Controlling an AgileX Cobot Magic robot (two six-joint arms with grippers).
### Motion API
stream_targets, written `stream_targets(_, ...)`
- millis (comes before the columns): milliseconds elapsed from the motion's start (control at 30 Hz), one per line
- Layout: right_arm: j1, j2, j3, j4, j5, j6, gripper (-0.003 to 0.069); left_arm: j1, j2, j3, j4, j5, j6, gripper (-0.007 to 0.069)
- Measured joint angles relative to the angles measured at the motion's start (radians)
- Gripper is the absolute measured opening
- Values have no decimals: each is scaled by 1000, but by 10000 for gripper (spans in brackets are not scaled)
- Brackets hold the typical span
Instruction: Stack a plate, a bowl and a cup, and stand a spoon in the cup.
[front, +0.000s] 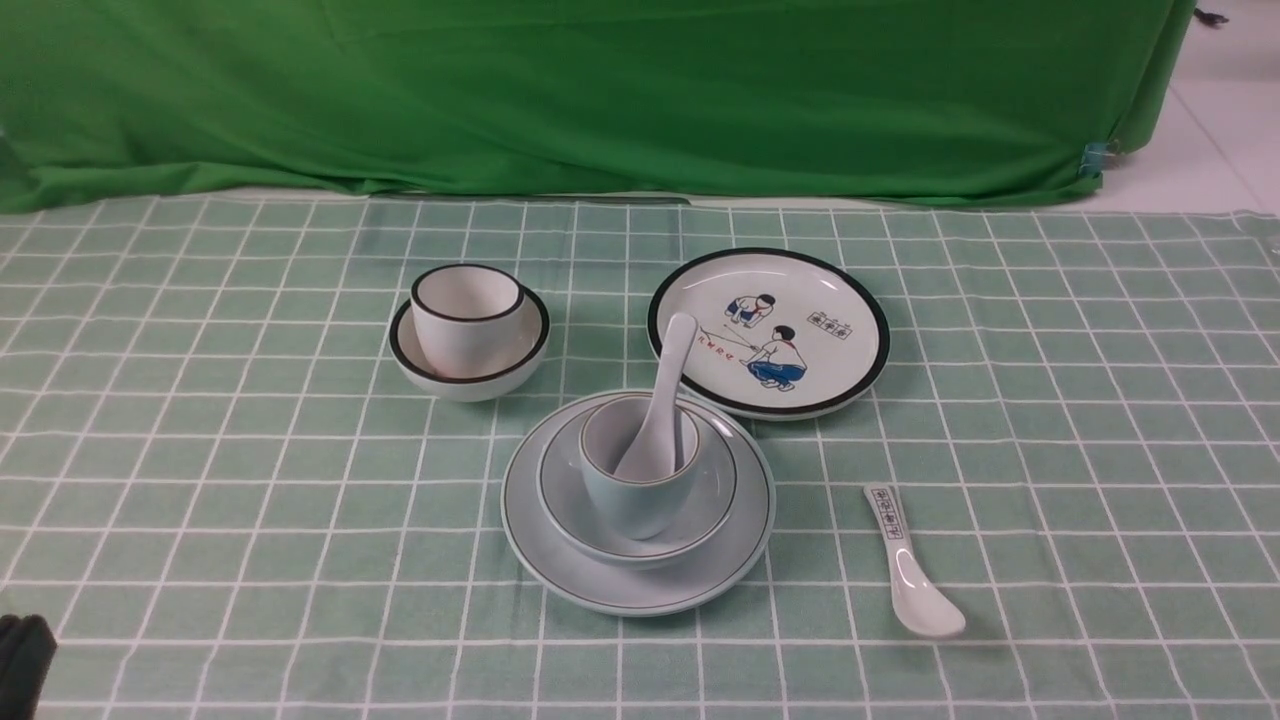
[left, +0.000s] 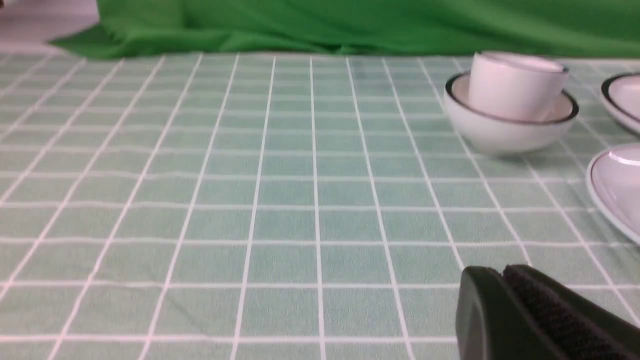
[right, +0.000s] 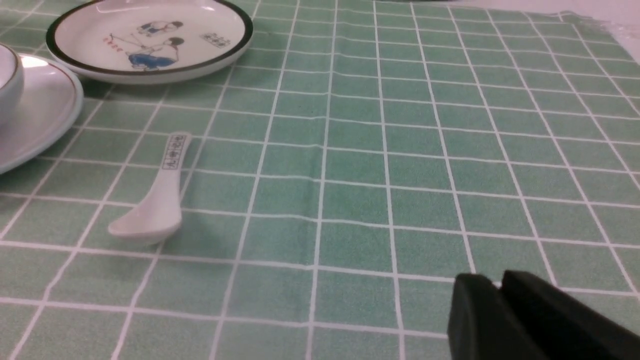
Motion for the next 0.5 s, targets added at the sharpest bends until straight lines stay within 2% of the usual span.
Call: stream_targets(500,0,0,0,0,0,0,149,2,0,0,0,3,-1,17)
